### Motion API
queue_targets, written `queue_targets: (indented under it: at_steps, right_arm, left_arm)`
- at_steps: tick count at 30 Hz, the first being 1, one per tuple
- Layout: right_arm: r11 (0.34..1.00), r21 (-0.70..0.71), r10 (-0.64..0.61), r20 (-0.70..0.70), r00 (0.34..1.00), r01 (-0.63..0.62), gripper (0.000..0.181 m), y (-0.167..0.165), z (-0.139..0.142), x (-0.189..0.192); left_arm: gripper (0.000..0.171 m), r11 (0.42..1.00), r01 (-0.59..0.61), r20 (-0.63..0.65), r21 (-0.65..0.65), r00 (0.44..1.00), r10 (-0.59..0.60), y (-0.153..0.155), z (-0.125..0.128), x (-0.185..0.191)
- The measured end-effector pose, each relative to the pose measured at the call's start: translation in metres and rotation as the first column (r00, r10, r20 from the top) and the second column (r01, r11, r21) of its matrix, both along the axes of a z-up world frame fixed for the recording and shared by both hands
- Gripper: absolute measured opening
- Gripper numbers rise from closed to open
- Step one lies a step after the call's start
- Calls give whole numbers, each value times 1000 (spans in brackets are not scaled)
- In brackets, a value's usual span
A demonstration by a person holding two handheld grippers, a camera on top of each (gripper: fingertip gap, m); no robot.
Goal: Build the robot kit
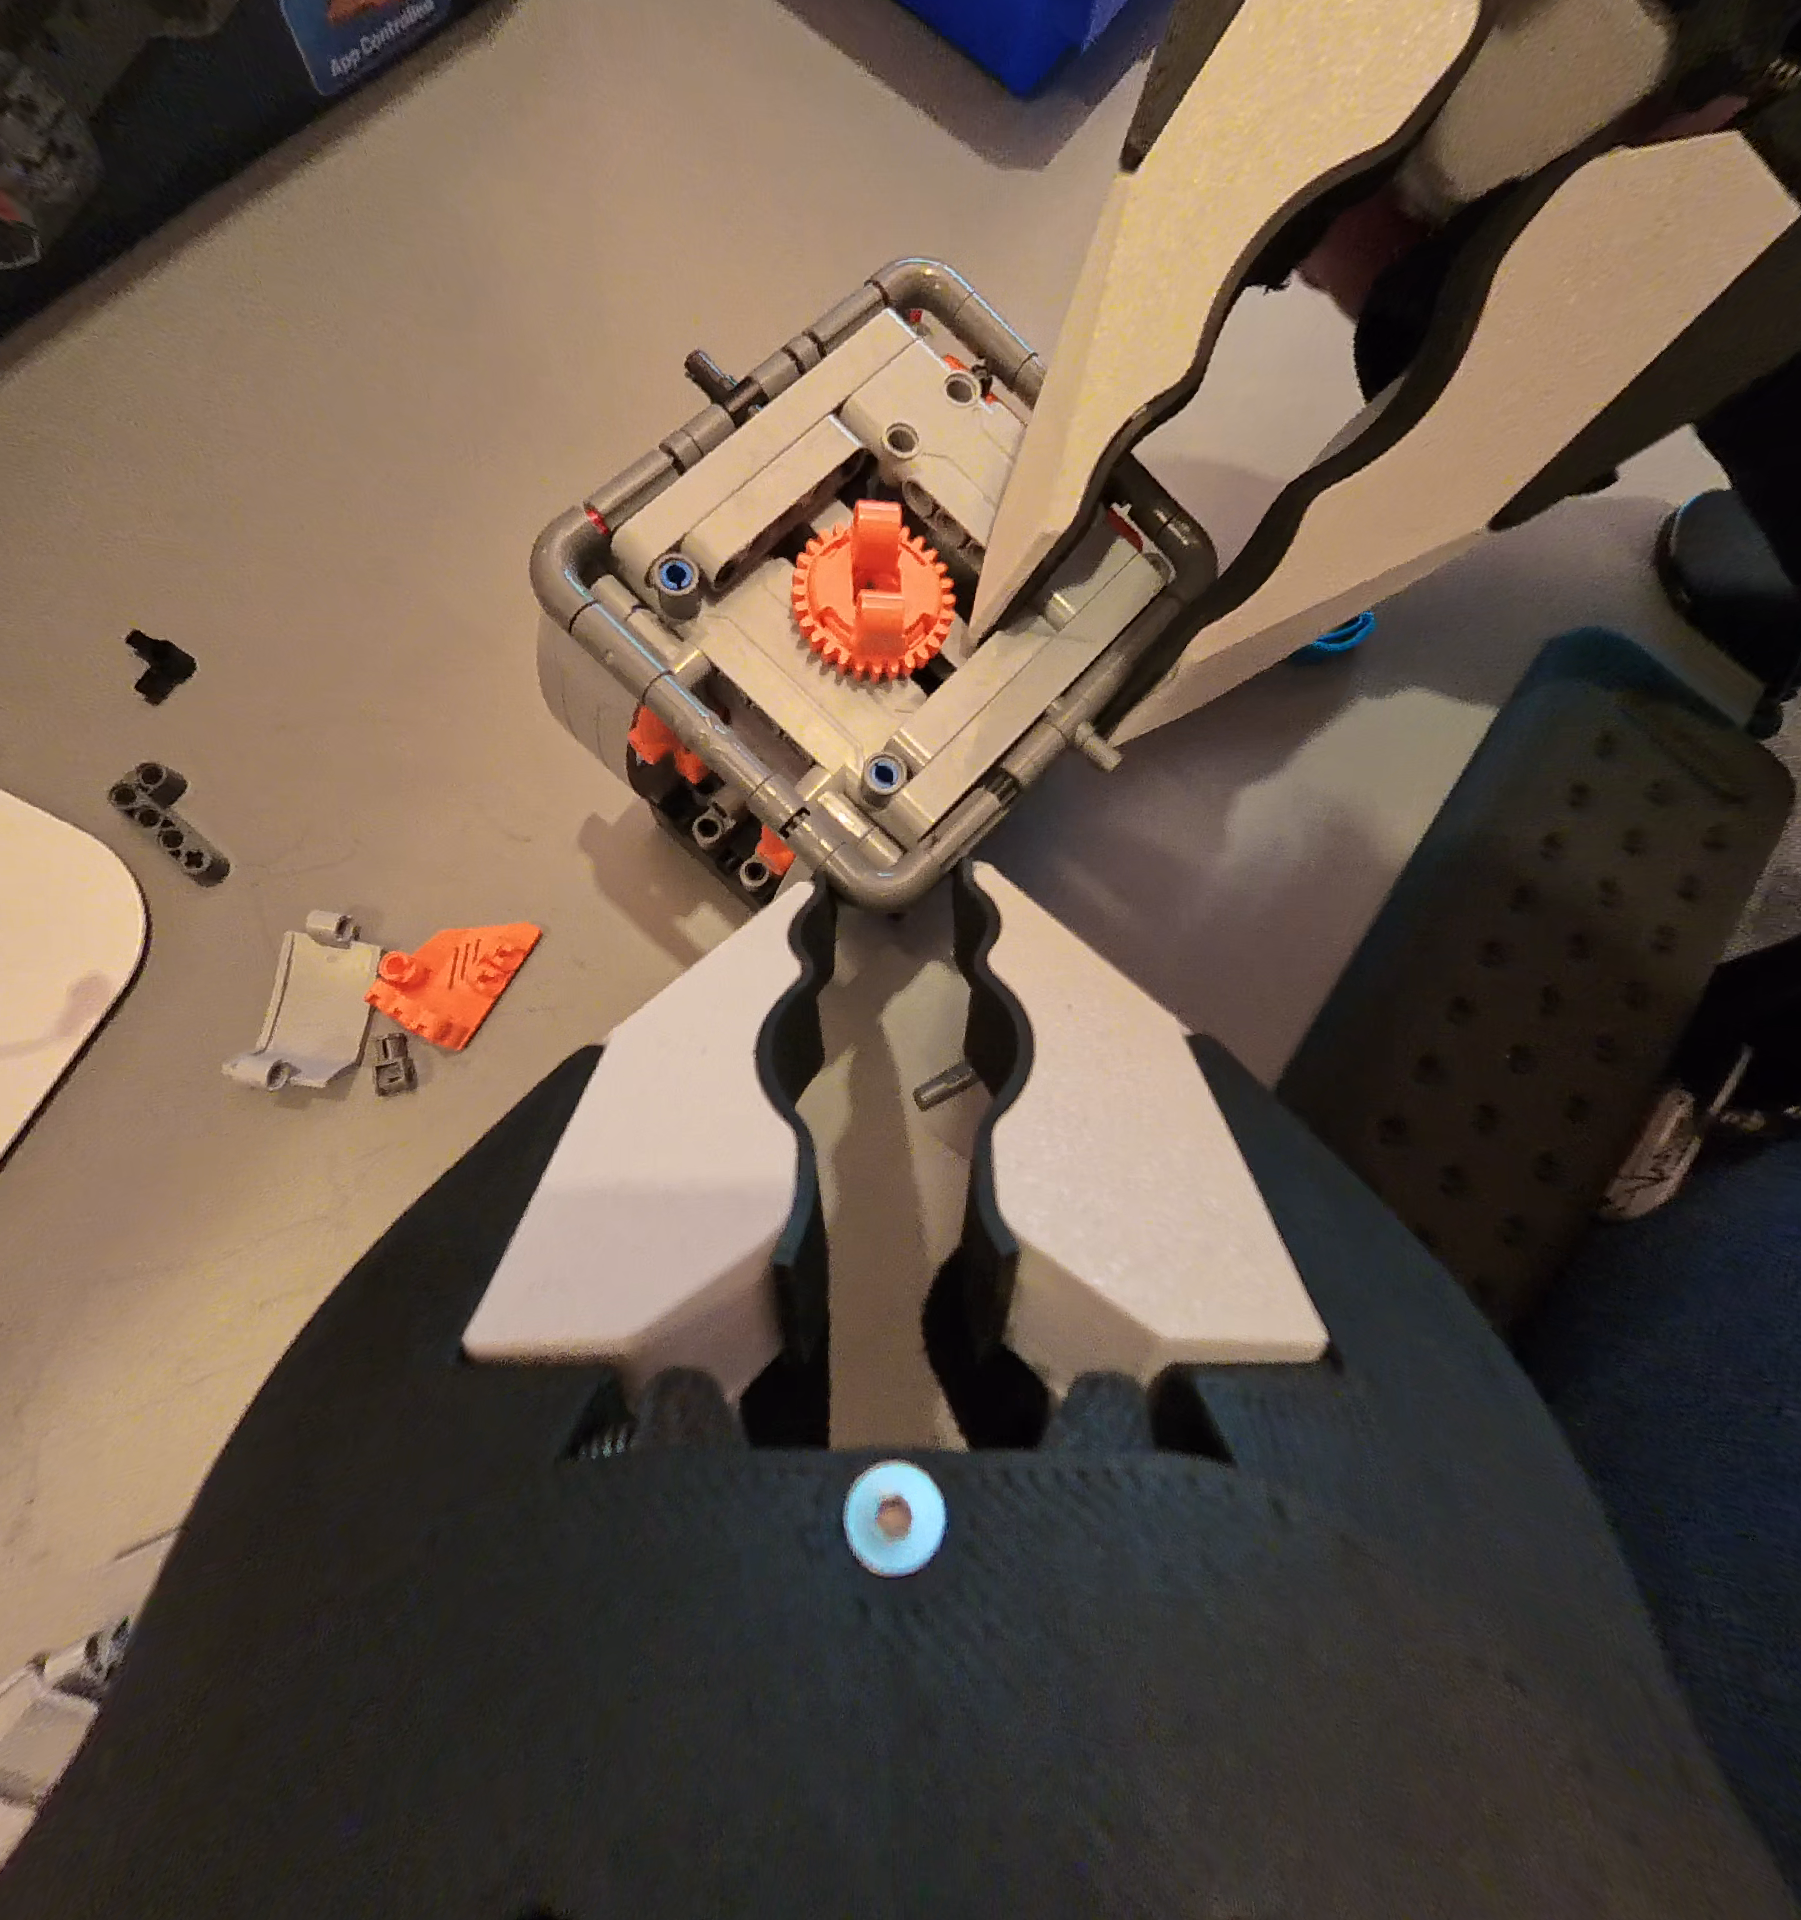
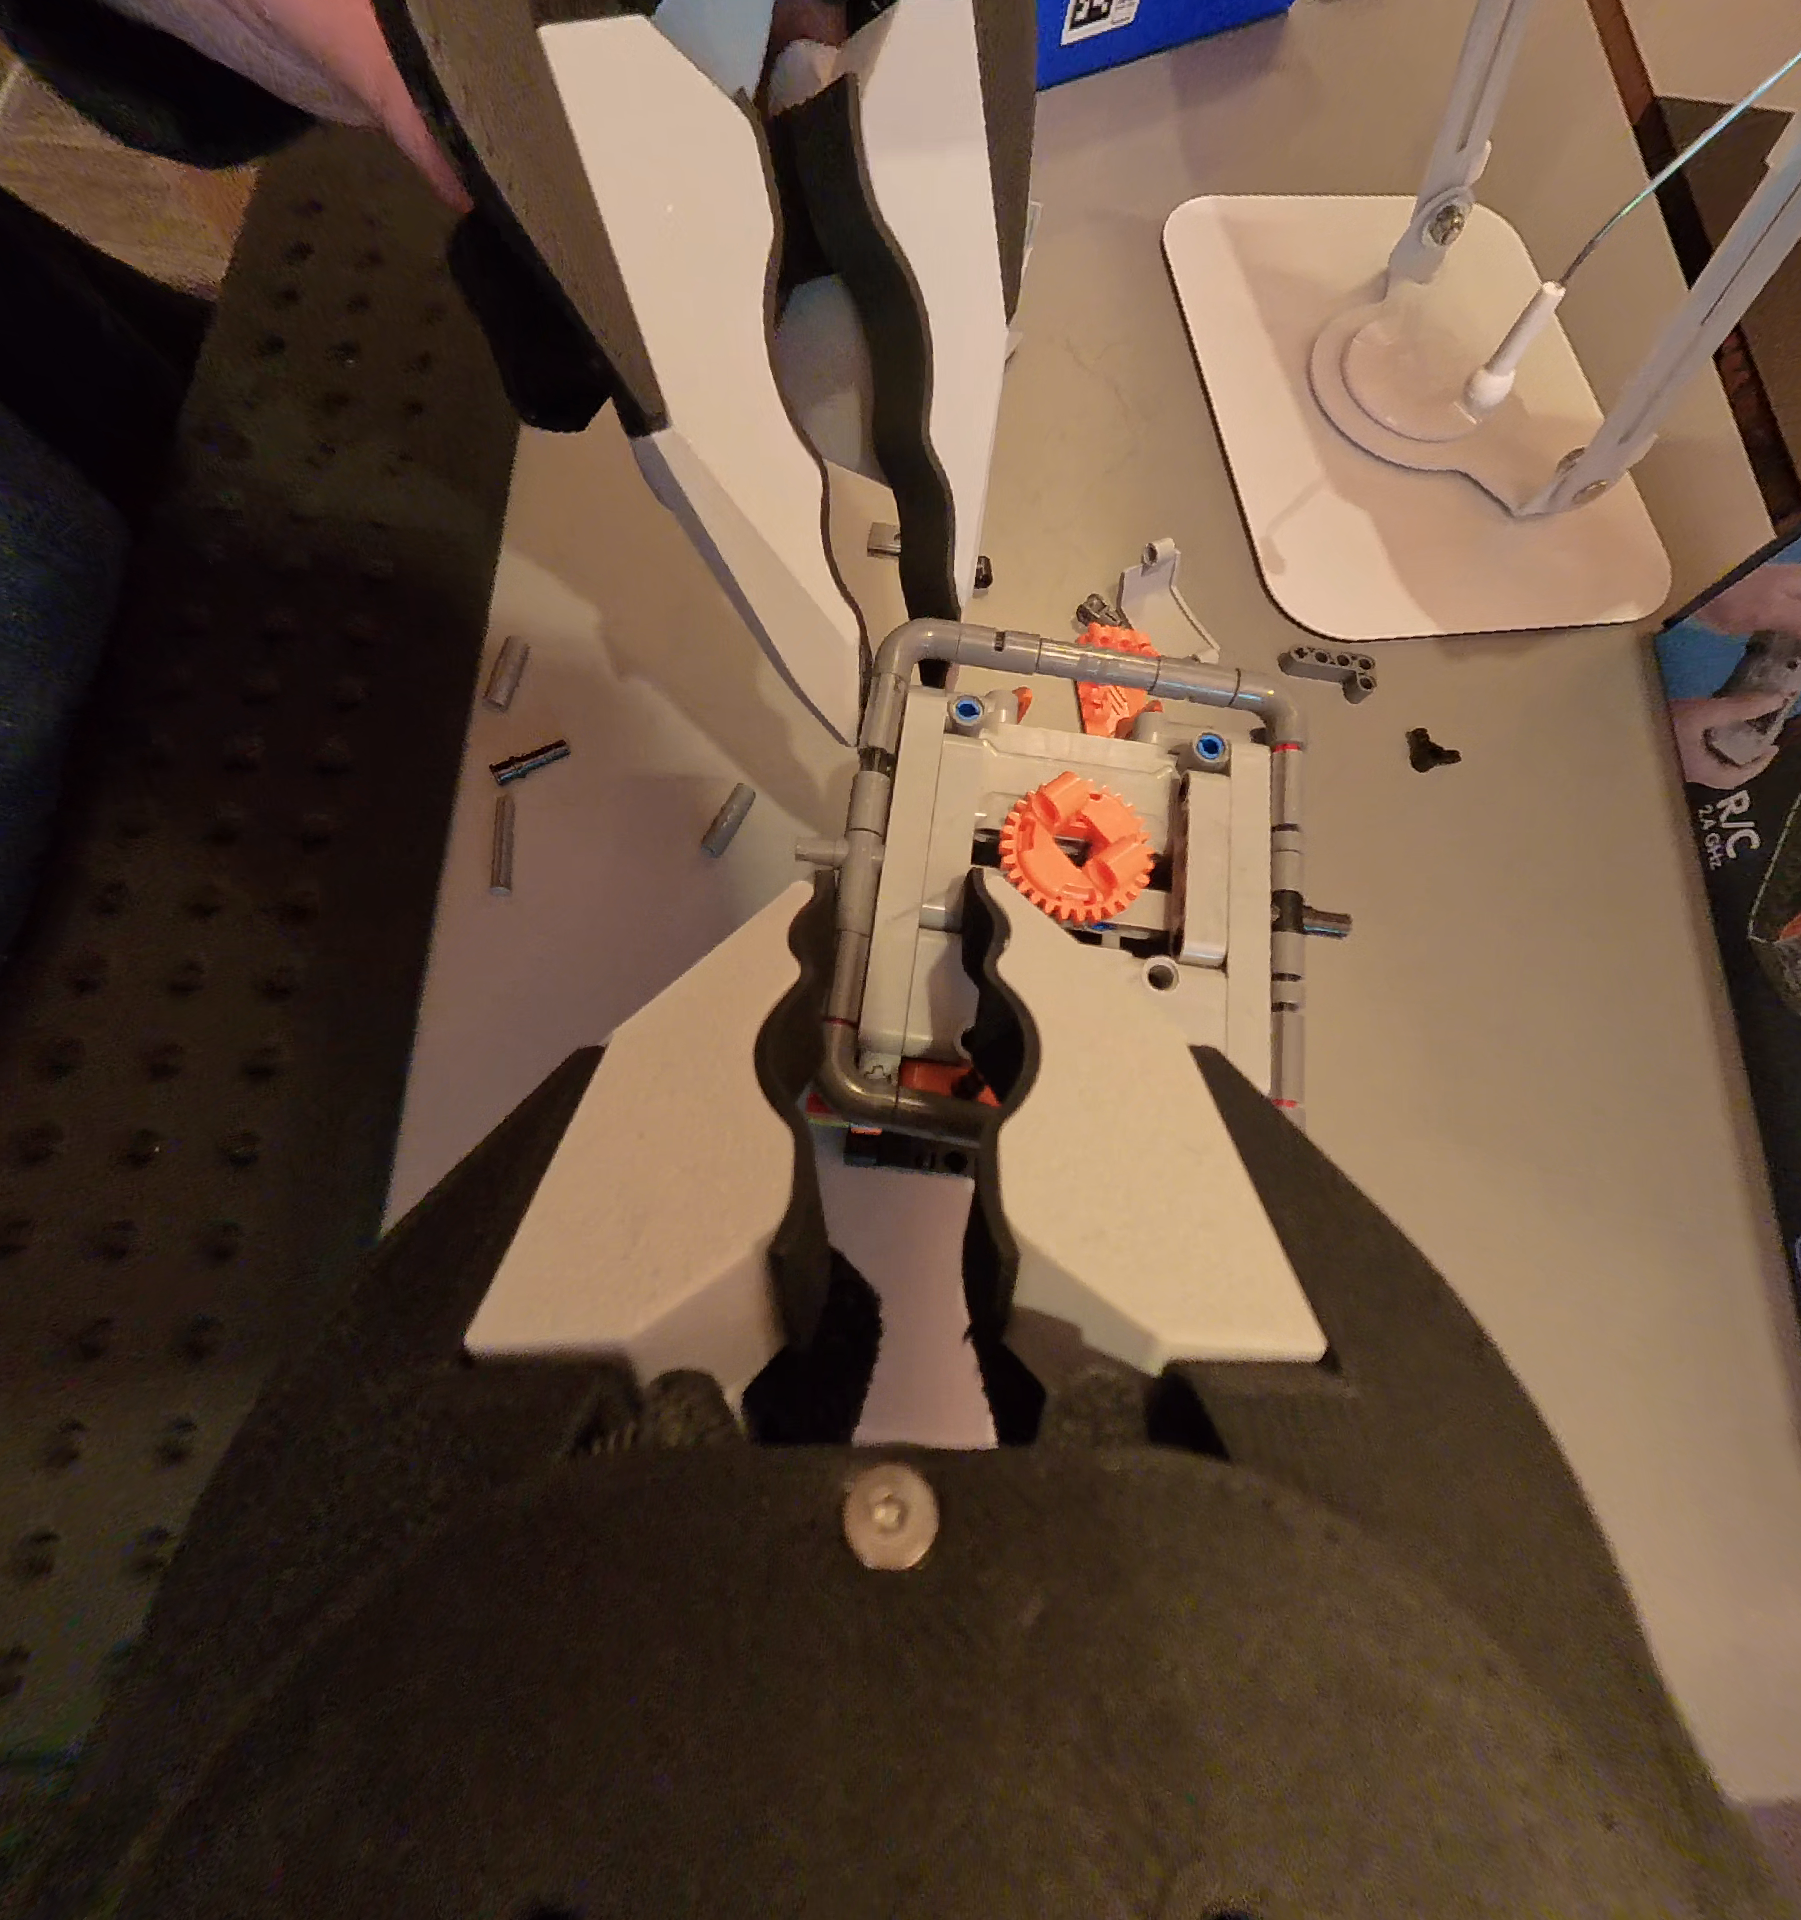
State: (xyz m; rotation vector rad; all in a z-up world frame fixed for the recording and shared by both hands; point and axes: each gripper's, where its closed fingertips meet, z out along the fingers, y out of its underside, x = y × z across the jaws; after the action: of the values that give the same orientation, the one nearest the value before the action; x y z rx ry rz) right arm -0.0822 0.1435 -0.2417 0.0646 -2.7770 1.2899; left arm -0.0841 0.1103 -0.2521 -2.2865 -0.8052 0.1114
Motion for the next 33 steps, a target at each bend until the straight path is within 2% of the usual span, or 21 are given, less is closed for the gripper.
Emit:
queue_targets:
  at_steps: [4,12,15,19,20,21,23,26,28,29,30,33]
  right_arm:
    - [1000,-3,-15,2,1000,15,22,-1,0,-1]
    - [999,-6,-52,10,999,52,22,-4,0,-2]
    - [994,-12,-111,30,993,111,23,-9,1,-4]
    - [982,16,-190,109,976,189,29,-20,3,3]
    - [981,21,-192,114,975,191,35,-20,5,5]
    - [984,8,-177,123,976,178,34,-18,10,8]
    - [989,-78,-116,150,982,129,36,-11,34,13]
    - [992,-95,-72,134,988,85,59,16,47,-6]
    - [999,-35,-31,76,997,34,73,30,41,-25]
    - [1000,-9,7,52,999,-7,82,32,36,-32]
    - [998,28,47,37,998,-48,95,32,29,-38]
    - [973,100,208,-17,978,-206,118,21,9,-44]
  left_arm:
    - [21,996,-15,-56,-84,998,10,0,-1,-1]
    - [25,986,-33,-141,-164,990,9,-1,-5,-6]
    - [25,986,-5,-112,-166,994,-13,-6,-5,-11]
    - [24,984,123,-58,-129,990,-131,-17,-4,-19]
    - [22,983,141,-46,-115,988,-147,-20,-4,-21]
    - [14,985,136,-44,-111,989,-142,-24,-3,-26]
    - [24,989,133,-55,-67,989,-137,-24,7,-27]
    - [49,992,118,-12,39,993,-118,-11,16,-9]
    - [69,996,88,-28,33,996,-87,-7,17,-3]
    - [85,997,61,-21,51,998,-60,-2,19,-1]
    - [97,996,51,-7,78,999,-50,5,20,2]
    - [128,999,-39,-41,10,998,40,12,9,-2]
